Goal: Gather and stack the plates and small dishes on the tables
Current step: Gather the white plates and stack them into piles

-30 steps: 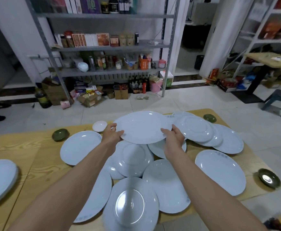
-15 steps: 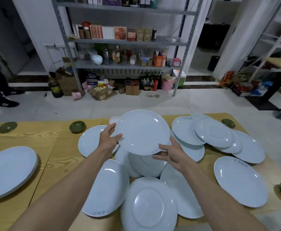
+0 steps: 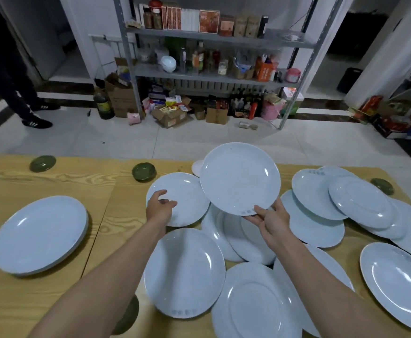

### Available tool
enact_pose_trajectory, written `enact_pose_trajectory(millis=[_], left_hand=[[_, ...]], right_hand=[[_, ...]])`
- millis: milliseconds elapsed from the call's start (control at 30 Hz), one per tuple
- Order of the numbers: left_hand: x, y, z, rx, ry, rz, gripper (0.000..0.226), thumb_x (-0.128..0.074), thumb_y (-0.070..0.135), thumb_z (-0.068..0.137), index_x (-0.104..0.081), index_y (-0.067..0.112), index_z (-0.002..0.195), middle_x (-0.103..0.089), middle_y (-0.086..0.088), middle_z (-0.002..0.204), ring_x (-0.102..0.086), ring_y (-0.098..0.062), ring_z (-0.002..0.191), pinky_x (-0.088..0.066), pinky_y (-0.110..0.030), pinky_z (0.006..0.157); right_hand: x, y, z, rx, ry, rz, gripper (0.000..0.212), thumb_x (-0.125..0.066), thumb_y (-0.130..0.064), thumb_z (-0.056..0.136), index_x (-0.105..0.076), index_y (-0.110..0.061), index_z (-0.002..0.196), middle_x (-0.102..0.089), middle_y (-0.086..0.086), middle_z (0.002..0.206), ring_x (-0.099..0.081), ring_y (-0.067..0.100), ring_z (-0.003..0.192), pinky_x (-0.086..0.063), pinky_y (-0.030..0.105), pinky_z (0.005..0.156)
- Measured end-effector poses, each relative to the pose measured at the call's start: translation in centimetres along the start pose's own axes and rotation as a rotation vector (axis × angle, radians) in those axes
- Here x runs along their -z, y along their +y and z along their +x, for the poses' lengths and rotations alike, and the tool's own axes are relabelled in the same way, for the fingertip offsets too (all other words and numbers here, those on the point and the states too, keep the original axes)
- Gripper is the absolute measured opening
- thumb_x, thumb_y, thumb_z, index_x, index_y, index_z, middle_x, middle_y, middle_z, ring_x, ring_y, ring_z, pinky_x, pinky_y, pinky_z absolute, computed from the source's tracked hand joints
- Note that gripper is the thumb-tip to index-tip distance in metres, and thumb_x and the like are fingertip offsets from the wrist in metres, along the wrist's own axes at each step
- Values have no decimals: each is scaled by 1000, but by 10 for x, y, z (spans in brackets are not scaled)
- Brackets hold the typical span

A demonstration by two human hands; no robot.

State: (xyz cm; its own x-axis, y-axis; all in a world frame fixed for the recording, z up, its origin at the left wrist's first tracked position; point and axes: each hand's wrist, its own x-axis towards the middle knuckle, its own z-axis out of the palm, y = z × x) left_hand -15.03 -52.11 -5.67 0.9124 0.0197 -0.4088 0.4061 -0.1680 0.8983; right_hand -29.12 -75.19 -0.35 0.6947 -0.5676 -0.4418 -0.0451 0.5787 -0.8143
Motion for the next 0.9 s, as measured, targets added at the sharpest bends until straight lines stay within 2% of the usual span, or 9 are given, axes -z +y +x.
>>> enact_pose_trajectory(millis=[100,200,300,433,533,633,700,767,900], left_hand=[[14,-24,21,49,42,97,54,-70,8,85,-51,26,133,-51,-11,123,-55,-30,108,-51,-39,89],[20,-45,38,83,86,229,61,-73,12,82,-48,28,136,-46,-13,134,-52,-33,116,-50,-41,93],[21,-59,49,149,45,160,64,-70,7,85,-45,23,141,-45,-7,142,-49,-31,123,-45,-36,94],[23,-71,61,154,37,90,68,-65,-5,84,-44,24,142,-50,0,134,-48,-22,116,-45,-31,93],[25,-73,71,166,11,-22,85,-65,-15,79,-39,32,145,-51,-2,134,-50,-23,117,-52,-42,95],[27,-70,70,196,-7,-163,97,-60,-21,79,-29,37,149,-55,-1,120,-56,-26,112,-57,-48,85],[29,-67,68,190,-11,-217,97,-61,-23,78,-31,36,150,-59,-8,113,-62,-28,107,-59,-42,76],[34,-61,64,175,-7,-247,96,-62,-23,78,-34,35,150,-59,-13,109,-64,-29,103,-60,-34,67],[51,-43,47,140,9,-311,95,-63,-23,78,-32,31,151,-56,-15,99,-65,-19,89,-58,-21,57]], right_hand=[[-12,9,12,-5,24,12,73,-48,21,91,-39,-20,150,-56,12,136,-67,29,101,-62,46,75],[-21,21,23,-14,37,24,76,-49,20,91,-37,-24,152,-57,12,137,-66,34,107,-59,51,83],[-28,33,29,-24,44,34,77,-51,19,91,-38,-26,152,-62,12,132,-68,33,108,-60,48,82],[-35,46,34,-56,80,21,77,-52,18,91,-36,-25,152,-65,11,125,-69,33,106,-59,47,85],[-38,53,35,-64,109,11,76,-53,17,91,-37,-25,152,-67,11,122,-69,33,107,-56,50,91],[-45,54,30,-62,119,12,76,-52,17,92,-35,-25,152,-66,9,121,-69,30,105,-55,50,93],[-49,52,26,-65,109,15,76,-52,17,92,-32,-24,153,-66,8,120,-69,28,102,-57,47,88],[-55,50,20,-60,90,19,77,-51,17,92,-31,-23,155,-64,11,128,-69,30,105,-59,45,83],[-65,42,6,-37,41,56,77,-50,18,92,-34,-25,153,-64,9,127,-69,28,102,-61,45,80]])
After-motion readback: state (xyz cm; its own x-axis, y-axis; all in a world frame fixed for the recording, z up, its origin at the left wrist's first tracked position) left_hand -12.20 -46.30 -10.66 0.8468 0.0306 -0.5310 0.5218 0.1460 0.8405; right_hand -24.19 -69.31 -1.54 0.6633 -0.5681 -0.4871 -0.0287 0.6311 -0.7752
